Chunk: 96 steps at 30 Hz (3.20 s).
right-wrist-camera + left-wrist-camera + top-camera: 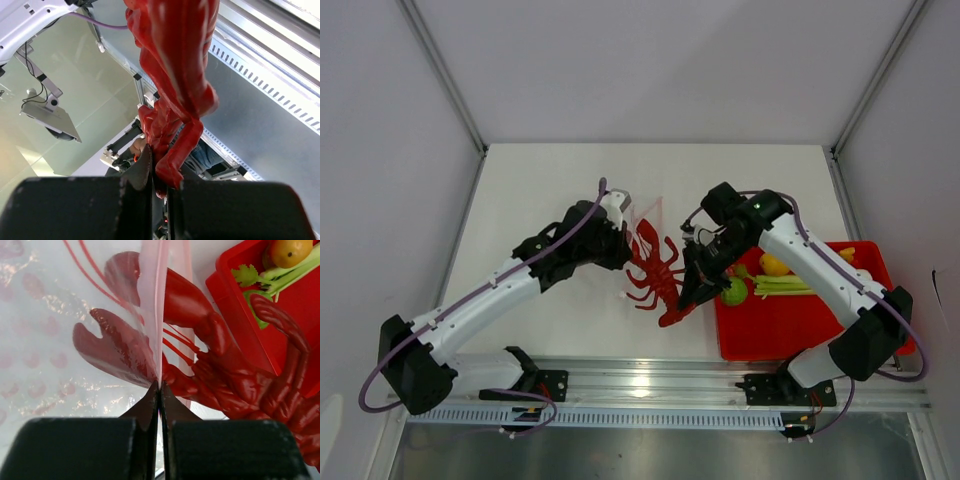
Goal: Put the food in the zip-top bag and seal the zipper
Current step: Place the fake lobster in the zipper food storage bag.
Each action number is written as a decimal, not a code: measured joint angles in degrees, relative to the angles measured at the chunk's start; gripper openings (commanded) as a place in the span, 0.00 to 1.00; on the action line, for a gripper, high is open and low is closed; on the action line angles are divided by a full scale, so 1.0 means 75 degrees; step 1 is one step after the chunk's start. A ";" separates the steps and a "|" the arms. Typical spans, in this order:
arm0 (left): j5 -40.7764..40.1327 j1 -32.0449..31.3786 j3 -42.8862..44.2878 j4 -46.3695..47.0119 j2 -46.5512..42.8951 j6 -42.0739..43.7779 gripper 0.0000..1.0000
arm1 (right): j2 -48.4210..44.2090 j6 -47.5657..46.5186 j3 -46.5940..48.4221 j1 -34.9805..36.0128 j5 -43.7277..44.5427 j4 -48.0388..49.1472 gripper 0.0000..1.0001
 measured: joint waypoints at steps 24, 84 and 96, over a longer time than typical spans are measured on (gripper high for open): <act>-0.1072 -0.0469 0.0006 -0.0093 0.0256 -0.0015 0.01 | 0.0189 -0.0510 0.0309 0.0050 0.1163 -0.0035 0.00; -0.0994 -0.1600 0.0341 -0.0099 0.0248 -0.1043 0.01 | 0.1075 -0.0676 0.0775 0.0192 0.1784 -0.0047 0.00; -0.1320 -0.1495 0.0871 -0.0271 0.0670 -0.1303 0.01 | 0.0889 -0.0793 0.0574 0.0149 0.1716 -0.0038 0.00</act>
